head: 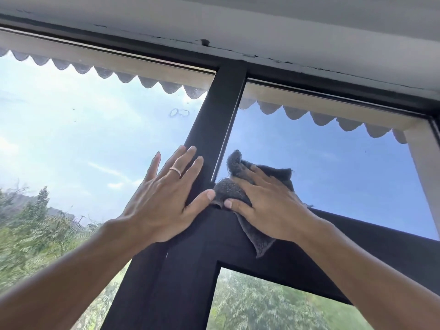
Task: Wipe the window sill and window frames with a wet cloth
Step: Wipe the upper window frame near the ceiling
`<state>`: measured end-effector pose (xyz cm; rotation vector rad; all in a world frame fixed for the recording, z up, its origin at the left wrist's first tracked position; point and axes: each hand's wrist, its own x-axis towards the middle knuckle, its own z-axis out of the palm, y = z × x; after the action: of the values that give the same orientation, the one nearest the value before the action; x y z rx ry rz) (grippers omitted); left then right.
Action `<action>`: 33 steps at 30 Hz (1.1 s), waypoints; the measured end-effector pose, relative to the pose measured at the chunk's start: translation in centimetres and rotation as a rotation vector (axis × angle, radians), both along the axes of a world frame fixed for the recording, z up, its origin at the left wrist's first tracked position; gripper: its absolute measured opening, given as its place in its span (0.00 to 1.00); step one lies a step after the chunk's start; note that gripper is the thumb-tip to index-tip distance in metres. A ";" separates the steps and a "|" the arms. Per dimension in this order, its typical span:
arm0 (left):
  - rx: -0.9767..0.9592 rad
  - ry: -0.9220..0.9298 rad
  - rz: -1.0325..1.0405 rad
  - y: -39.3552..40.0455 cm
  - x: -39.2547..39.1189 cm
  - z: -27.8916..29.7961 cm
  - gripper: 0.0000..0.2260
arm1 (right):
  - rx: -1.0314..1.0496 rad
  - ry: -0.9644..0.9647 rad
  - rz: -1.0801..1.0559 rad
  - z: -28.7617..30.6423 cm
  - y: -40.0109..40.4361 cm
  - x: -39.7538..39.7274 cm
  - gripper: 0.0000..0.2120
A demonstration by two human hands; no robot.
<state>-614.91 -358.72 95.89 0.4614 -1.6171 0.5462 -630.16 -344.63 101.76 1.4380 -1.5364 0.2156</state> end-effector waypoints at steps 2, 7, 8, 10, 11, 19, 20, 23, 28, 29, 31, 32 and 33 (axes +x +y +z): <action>-0.050 -0.037 -0.021 1.3 -0.9 0.3 0.37 | -0.002 0.008 0.047 0.0 -0.8 0.3 0.30; -0.095 -0.159 0.061 4.0 -3.3 1.1 0.39 | -0.099 -0.088 0.098 -1.1 4.3 -4.7 0.27; -0.088 -0.182 0.082 4.1 -3.5 1.1 0.40 | -0.142 -0.129 0.076 -1.6 5.6 -5.9 0.26; -0.085 -0.221 0.097 4.3 -3.9 1.1 0.40 | -0.217 -0.192 0.055 -2.3 6.6 -7.0 0.27; -0.083 -0.231 0.099 4.3 -4.0 0.9 0.41 | -0.224 -0.190 0.057 -2.3 6.2 -6.8 0.26; -0.068 -0.306 0.151 6.7 -6.4 1.8 0.44 | -0.224 -0.223 0.023 -2.5 8.5 -9.5 0.25; -0.064 -0.313 0.154 6.7 -6.5 1.9 0.44 | -0.257 -0.245 0.006 -2.8 9.5 -10.5 0.26; -0.058 -0.308 0.156 6.5 -6.8 2.0 0.44 | -0.277 -0.211 -0.004 -2.7 8.5 -9.9 0.25; -0.107 -0.305 0.136 7.2 -8.1 1.9 0.42 | -0.200 -0.175 0.036 -2.6 7.5 -8.6 0.25; -0.110 -0.309 0.132 7.2 -8.4 1.9 0.42 | -0.196 -0.190 0.021 -2.6 8.6 -9.8 0.25; -0.103 -0.316 0.127 7.3 -8.6 1.8 0.42 | -0.254 -0.197 -0.061 -3.0 10.4 -11.9 0.27; -0.103 -0.315 0.129 7.4 -8.6 1.9 0.42 | -0.303 -0.182 -0.108 -3.2 10.6 -12.4 0.30; -0.102 -0.314 0.135 7.6 -8.8 2.0 0.42 | -0.336 -0.160 -0.132 -3.4 10.4 -12.5 0.32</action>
<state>-623.72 -351.16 97.87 0.4256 -1.8543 0.8319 -642.70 -334.28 98.35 1.0721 -1.6277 0.4950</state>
